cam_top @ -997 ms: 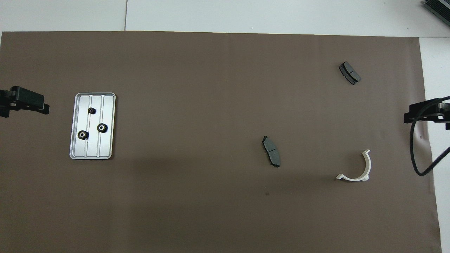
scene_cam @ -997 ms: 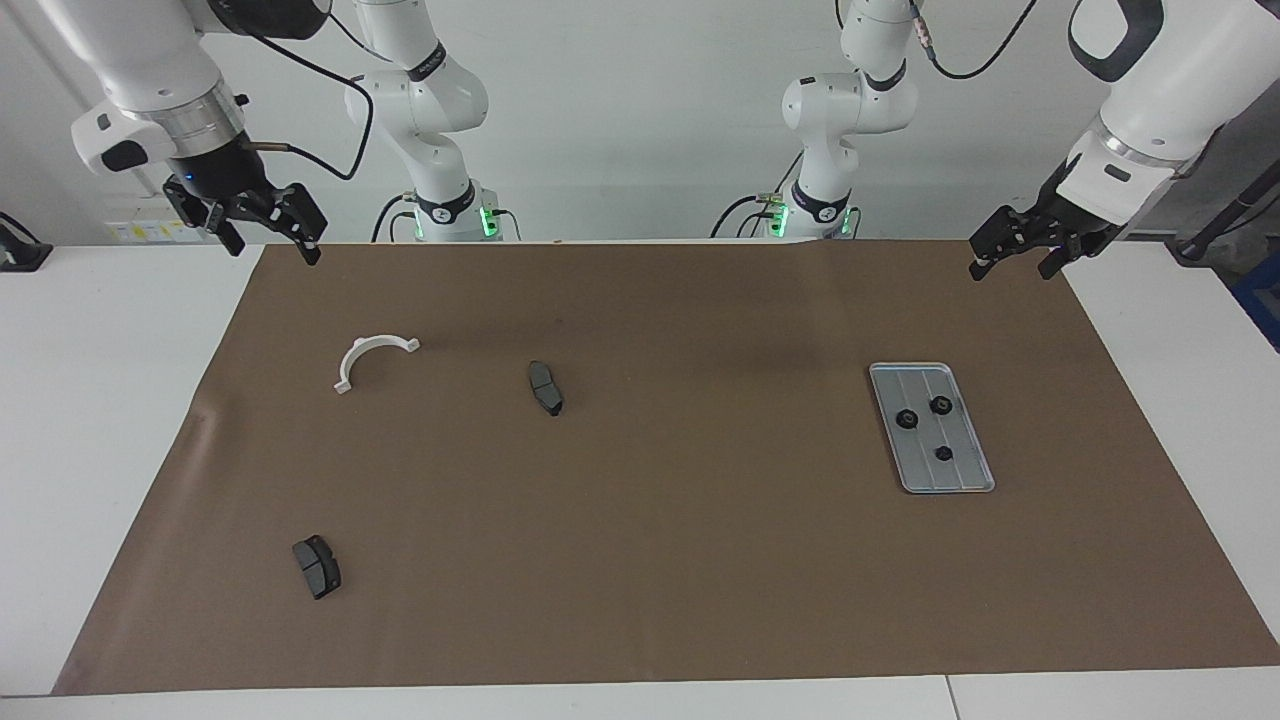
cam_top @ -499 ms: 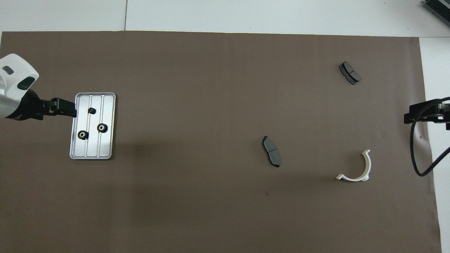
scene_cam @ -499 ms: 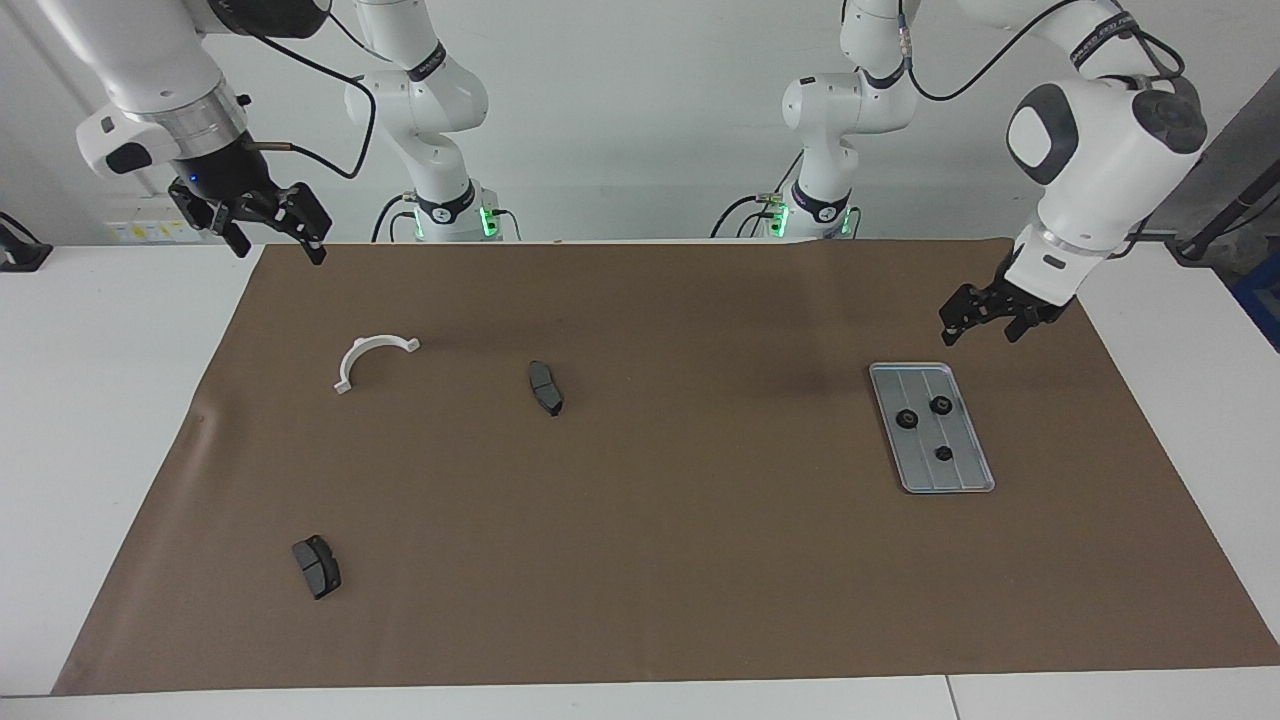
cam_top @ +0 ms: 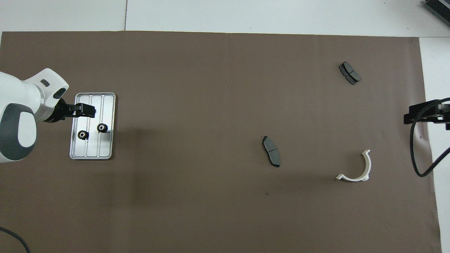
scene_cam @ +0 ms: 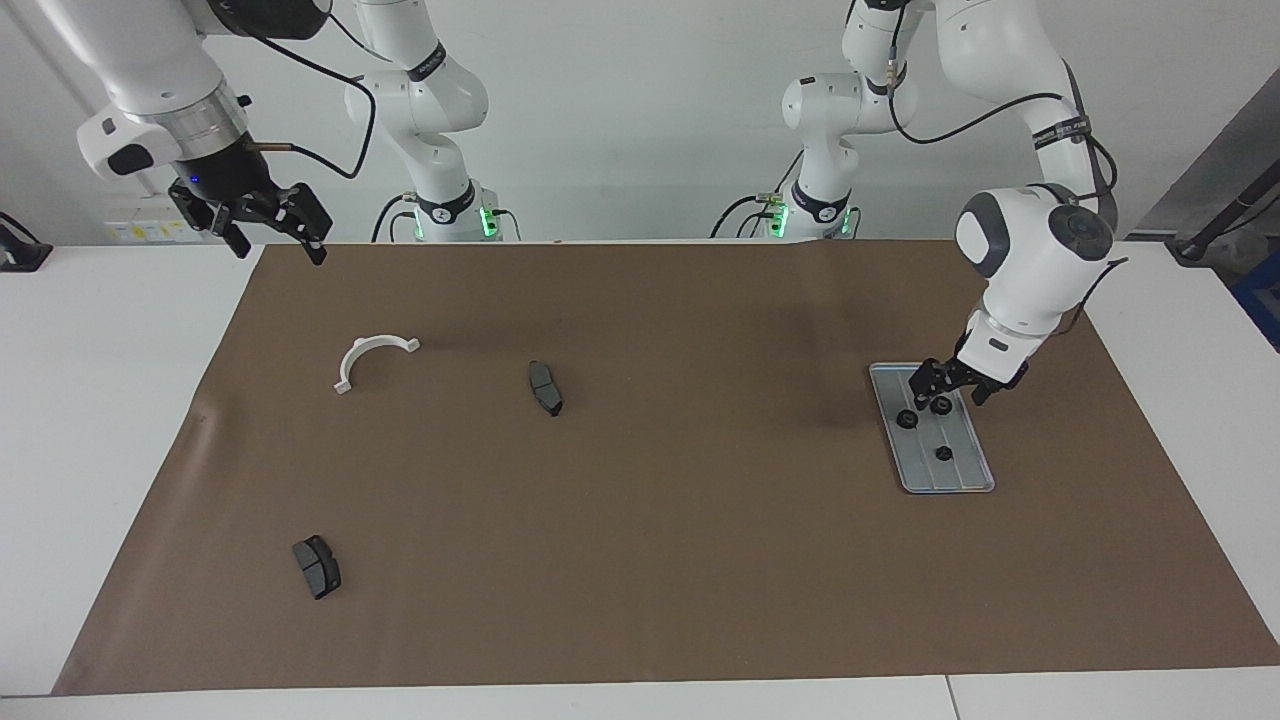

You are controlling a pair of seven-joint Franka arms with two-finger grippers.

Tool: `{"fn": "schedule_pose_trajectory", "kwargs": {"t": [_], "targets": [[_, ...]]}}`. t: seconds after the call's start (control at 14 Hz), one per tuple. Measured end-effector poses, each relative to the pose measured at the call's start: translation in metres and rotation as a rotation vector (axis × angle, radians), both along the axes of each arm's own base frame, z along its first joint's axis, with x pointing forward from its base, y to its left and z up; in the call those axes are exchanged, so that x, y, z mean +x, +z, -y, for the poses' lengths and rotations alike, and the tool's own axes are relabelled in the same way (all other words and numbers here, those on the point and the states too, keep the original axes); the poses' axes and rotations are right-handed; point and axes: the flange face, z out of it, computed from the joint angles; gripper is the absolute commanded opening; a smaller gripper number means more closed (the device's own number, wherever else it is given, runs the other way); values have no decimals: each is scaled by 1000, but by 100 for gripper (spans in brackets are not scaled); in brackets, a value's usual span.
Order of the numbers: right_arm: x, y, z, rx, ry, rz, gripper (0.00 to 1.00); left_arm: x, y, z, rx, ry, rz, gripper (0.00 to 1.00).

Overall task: Place bearing gear from tray to pile
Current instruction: 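Move the left gripper over the metal tray and lower onto a gear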

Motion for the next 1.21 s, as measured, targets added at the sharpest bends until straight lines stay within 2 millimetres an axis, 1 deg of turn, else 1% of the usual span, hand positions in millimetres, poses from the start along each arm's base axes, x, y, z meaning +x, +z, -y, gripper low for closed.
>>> {"fn": "schedule_pose_trajectory", "kwargs": {"t": [0.21, 0.28, 0.43, 0.5, 0.57, 0.71, 0.85, 1.21], "targets": [[0, 0, 0, 0, 0, 0, 100, 7, -41, 1, 5, 4, 1, 100], [0, 0, 0, 0, 0, 0, 100, 7, -52, 1, 6, 4, 0, 94], [0, 0, 0, 0, 0, 0, 100, 4, -64, 1, 7, 5, -15, 88], [0, 0, 0, 0, 0, -1, 100, 2, -66, 1, 7, 5, -19, 83], [0, 0, 0, 0, 0, -1, 100, 1, -67, 2, 7, 5, -22, 73], [0, 0, 0, 0, 0, -1, 100, 1, -66, 3, 6, 6, -21, 60], [0, 0, 0, 0, 0, -1, 100, 1, -62, 5, 5, 4, -16, 60], [0, 0, 0, 0, 0, -1, 100, 0, -63, 10, 6, -4, -27, 61]]}}
